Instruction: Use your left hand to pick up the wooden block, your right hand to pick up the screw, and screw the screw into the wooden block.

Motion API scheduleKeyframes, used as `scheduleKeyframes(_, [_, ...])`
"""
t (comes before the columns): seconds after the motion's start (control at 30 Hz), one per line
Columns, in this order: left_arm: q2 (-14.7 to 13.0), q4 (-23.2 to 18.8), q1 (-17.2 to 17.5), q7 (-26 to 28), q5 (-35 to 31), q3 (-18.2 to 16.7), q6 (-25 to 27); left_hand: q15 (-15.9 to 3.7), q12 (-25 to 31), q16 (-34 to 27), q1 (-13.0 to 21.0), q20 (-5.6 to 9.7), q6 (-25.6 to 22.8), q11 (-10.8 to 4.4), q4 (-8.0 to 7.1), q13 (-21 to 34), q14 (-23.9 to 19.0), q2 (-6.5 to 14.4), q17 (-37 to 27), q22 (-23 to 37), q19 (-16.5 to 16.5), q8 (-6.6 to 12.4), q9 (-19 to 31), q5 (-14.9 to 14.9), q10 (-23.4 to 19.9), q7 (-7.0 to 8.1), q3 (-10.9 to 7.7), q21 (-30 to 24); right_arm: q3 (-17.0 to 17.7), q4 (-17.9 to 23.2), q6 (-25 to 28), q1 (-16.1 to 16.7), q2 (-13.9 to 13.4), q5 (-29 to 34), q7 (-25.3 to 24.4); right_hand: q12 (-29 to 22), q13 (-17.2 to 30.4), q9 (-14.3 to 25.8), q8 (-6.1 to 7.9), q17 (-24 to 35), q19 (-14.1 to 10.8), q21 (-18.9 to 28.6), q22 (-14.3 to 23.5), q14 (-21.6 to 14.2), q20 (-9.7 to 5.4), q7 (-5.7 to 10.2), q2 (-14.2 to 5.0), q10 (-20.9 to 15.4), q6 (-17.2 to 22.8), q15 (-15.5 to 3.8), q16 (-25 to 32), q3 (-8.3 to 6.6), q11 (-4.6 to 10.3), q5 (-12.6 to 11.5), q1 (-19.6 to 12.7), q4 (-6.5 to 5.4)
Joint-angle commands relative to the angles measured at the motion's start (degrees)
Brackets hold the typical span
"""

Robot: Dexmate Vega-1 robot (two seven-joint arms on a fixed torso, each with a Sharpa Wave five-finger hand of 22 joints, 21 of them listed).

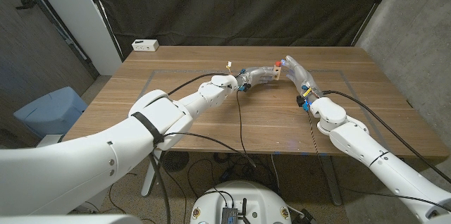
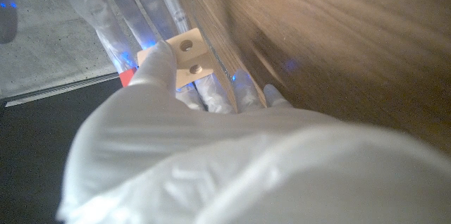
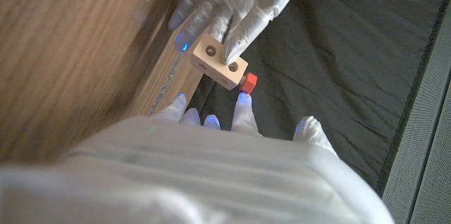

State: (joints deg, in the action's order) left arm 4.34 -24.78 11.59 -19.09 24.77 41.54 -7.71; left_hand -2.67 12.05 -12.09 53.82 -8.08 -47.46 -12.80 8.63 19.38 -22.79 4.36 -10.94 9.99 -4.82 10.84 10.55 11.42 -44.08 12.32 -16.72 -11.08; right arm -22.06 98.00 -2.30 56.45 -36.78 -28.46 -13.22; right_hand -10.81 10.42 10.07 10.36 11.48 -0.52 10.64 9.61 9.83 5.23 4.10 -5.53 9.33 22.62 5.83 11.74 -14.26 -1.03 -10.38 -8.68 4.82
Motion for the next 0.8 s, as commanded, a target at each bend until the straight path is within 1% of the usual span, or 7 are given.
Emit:
scheduleKeyframes(0.03, [0.24, 0.48, -0.12, -0.23, -0.03, -0.01, -0.52, -3.4, 0.37, -0.14, -0.55, 0.01, -0.62, 0.19, 0.07, 0.04, 0.07, -0.14, -0.16, 0.27, 0.24, 0.48, 0.28, 0.31, 0.01, -0.23, -0.47, -0.32, -0.01, 1.57, 0.27, 0.96, -0.75, 0.68, -0.28, -0.25, 0.06, 0.12, 0.36, 0.13, 0.12, 0.28, 0.16, 3.66, 0.17, -0.02, -0.02, -0.11, 0.81, 0.17, -0.02, -0.32, 0.11, -0.08, 0.29, 0.04])
scheduleKeyframes(0.33, [0.29, 0.43, -0.15, -0.15, -0.1, 0.05, -0.58, -3.31, 0.36, -0.14, -0.49, -0.03, -0.64, 0.19, 0.08, 0.04, 0.1, -0.06, -0.18, 0.27, 0.24, 0.49, 0.28, 0.32, 0.03, -0.24, -0.51, -0.32, 0.07, 2.55, 0.26, 1.56, -1.14, 1.19, -0.52, -0.26, 0.06, 0.12, 0.4, 0.12, -0.02, 0.33, 0.16, 3.63, 0.15, 0.01, 0.0, -0.15, 1.02, 0.14, -0.01, -0.36, 0.08, -0.08, 0.3, 0.08])
scheduleKeyframes(0.8, [0.22, 0.47, -0.07, -0.06, -0.03, -0.02, -0.4, -3.42, 0.36, -0.15, -0.54, -0.02, -0.6, 0.2, 0.05, 0.04, 0.08, -0.06, -0.18, 0.27, 0.23, 0.47, 0.28, 0.33, 0.04, -0.23, -0.5, -0.32, -0.44, 3.17, 0.82, 1.39, -1.2, 1.86, -0.36, -0.24, 0.06, 0.13, 0.38, 0.11, -0.09, 0.34, 0.16, 3.6, 0.14, 0.01, 0.01, -0.16, 1.15, 0.17, -0.01, -0.42, 0.12, -0.07, 0.33, 0.14])
